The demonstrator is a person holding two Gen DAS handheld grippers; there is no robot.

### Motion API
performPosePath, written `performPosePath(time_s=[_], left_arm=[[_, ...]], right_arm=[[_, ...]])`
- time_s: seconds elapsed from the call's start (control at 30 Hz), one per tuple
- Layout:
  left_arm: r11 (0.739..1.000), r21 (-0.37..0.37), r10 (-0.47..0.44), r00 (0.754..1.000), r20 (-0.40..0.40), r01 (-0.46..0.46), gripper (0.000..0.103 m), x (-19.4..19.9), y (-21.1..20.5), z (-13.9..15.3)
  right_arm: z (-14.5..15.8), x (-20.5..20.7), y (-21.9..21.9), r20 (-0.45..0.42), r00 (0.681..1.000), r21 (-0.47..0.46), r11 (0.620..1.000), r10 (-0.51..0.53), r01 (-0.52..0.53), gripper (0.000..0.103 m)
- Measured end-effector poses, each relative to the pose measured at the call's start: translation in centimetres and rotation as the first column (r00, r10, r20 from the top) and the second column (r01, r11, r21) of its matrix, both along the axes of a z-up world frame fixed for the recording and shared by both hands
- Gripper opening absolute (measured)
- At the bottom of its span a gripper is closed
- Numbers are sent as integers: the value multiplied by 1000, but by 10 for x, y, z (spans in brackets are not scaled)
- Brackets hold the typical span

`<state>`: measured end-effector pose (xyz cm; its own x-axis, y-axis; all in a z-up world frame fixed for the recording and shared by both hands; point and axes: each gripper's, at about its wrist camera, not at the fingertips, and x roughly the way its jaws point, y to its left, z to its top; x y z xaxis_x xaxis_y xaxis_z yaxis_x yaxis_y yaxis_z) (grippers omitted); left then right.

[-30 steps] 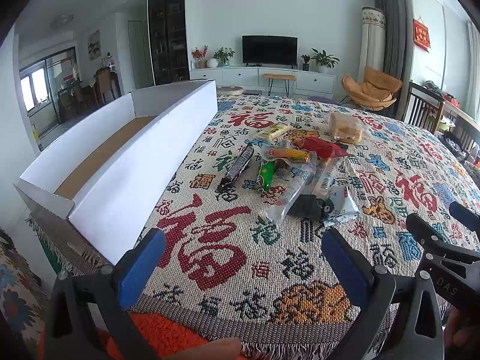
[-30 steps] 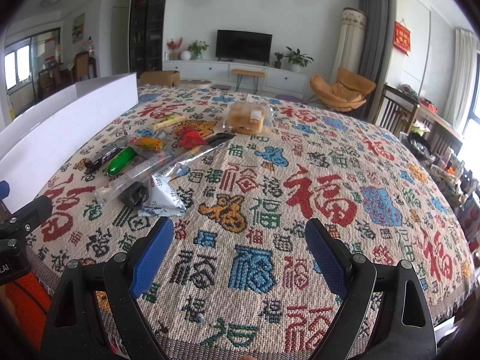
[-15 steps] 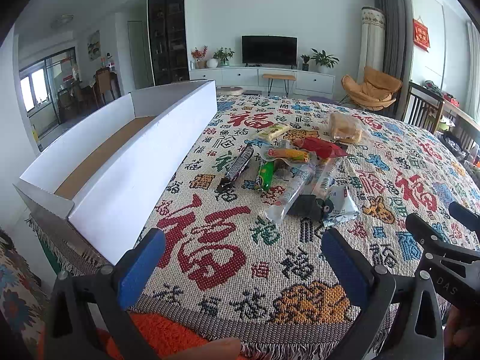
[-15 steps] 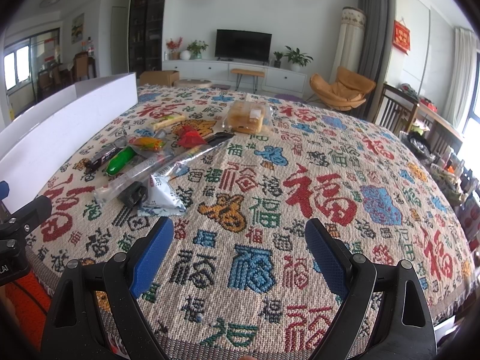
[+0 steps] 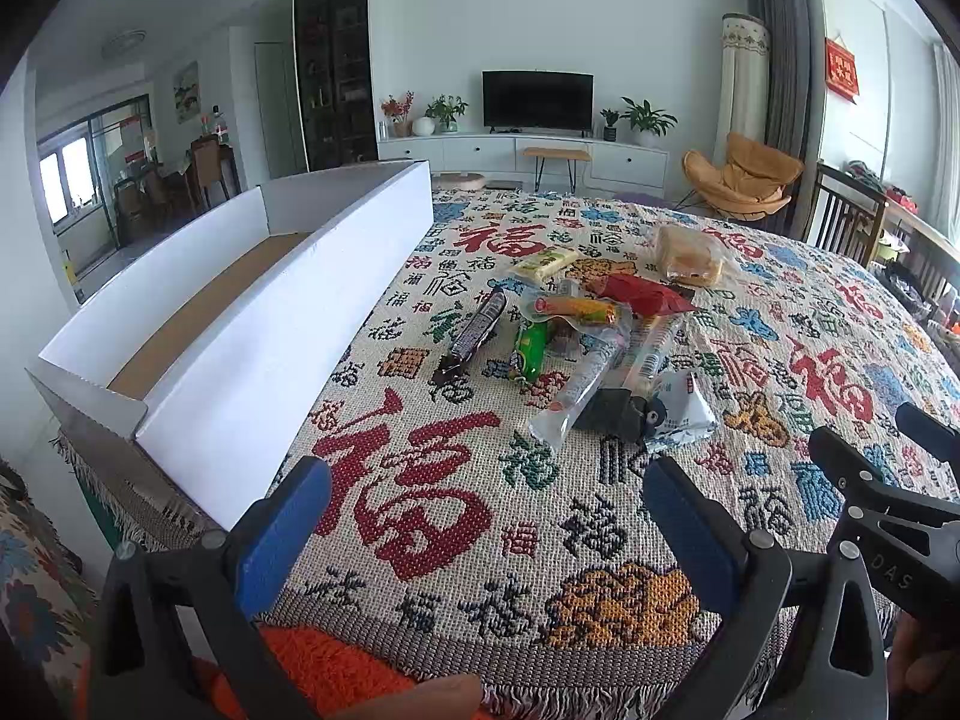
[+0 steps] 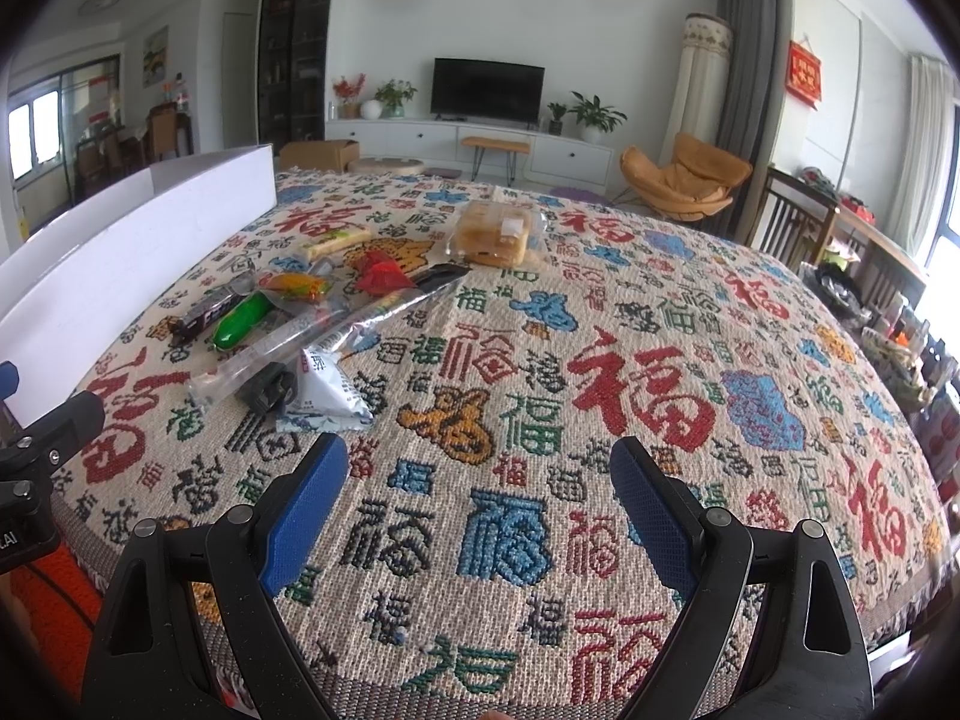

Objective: Organize snacks

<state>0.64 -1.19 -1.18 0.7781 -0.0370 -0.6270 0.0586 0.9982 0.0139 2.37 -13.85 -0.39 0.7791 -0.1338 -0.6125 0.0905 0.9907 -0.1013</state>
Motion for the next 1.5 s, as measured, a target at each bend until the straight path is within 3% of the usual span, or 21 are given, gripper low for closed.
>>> performPosePath(time_s=[1.33,1.5], left_arm=[[1000,0,0,1000,0,0,103,0,1,0],[1000,-25,-4,1000,-14,4,103,-1,1,-3]], right_arm=[[-3,1,-1,-16,1000,9,1000,-6,6,92],[-2,3,-2,-28,1000,18,1000,-8,8,92]])
